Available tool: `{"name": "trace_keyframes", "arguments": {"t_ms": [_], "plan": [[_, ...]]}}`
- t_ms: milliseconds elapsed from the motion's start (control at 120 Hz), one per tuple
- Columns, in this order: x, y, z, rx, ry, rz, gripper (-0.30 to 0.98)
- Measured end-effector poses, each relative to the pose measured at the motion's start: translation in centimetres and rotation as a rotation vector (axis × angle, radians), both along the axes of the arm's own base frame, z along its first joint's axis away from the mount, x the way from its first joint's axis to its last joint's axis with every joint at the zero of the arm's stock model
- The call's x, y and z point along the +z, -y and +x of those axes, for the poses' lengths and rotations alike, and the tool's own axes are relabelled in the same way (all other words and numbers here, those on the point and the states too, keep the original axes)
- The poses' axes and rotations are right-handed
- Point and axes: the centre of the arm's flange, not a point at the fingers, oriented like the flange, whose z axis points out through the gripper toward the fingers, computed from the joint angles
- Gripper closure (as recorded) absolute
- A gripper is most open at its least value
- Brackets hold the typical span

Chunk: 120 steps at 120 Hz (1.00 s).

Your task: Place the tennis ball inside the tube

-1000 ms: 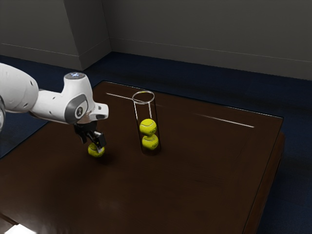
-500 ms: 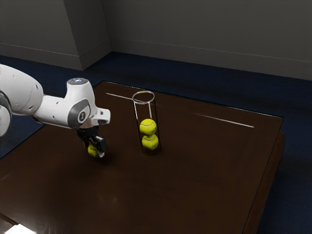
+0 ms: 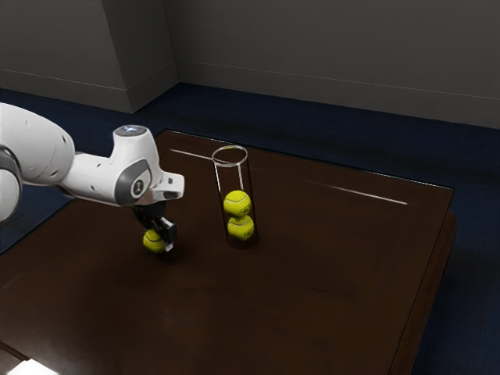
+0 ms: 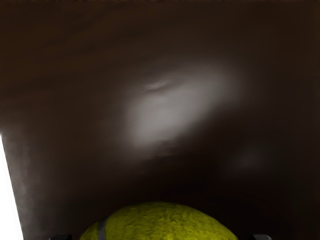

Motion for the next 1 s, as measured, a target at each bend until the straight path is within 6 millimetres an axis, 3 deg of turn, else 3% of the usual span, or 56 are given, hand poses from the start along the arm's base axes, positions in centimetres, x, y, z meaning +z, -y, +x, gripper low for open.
{"name": "trace_keyframes", "arguments": {"t_ms": [200, 383, 567, 633, 725, 808, 917, 1000], "plan": [[0.2, 0.1, 0.1, -0.004, 0.007, 0.005, 0.34], [2.0, -0.6, 0.3, 0.011, 0.036, 0.021, 0.41], [8.3, -0.9, 0.5, 0.018, 0.124, 0.046, 0.51], [12.2, -1.7, 0.3, 0.025, 0.171, 0.074, 0.54], [19.4, -3.1, 1.1, 0.029, 0.255, 0.14, 0.55], [24.1, -3.6, 1.5, 0.029, 0.299, 0.192, 0.53], [27.3, -2.7, 2.1, 0.006, 0.324, 0.241, 0.51], [29.0, 0.2, 3.0, -0.048, 0.348, 0.27, 0.53]]}}
